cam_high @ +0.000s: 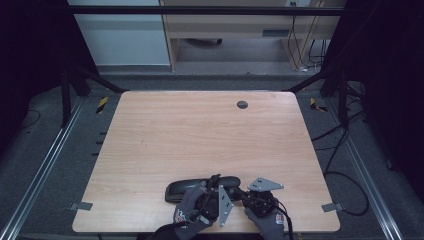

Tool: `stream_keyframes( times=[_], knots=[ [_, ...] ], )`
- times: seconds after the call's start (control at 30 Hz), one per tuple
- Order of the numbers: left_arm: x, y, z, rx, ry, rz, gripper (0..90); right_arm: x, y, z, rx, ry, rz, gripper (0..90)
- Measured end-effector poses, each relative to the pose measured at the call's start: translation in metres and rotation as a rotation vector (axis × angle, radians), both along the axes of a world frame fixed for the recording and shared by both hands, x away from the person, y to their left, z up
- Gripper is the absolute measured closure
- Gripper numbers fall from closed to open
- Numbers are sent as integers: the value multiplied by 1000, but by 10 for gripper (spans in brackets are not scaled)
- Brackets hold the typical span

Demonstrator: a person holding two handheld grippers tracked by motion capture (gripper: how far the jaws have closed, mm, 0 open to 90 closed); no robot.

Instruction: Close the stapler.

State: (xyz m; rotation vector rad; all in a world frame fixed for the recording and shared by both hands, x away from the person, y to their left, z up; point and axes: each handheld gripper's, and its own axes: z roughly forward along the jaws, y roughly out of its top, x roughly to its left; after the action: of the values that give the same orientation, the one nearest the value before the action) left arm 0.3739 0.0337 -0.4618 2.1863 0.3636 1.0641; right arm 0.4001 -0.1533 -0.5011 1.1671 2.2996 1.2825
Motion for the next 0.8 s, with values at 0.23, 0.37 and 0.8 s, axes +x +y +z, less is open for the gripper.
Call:
stream_keyframes(
  times=[0.23,0.37,0.8],
  knots=[
    [1,2,4,-27,43,-5,403,1,-5,1,-1,-14,-16,875],
    [-1,3,5,-44,59,-18,362,2,-9,1,-3,-25,-42,830],
    [-11,11,27,-142,109,-68,335,4,-19,4,3,-56,-80,778]
  ],
)
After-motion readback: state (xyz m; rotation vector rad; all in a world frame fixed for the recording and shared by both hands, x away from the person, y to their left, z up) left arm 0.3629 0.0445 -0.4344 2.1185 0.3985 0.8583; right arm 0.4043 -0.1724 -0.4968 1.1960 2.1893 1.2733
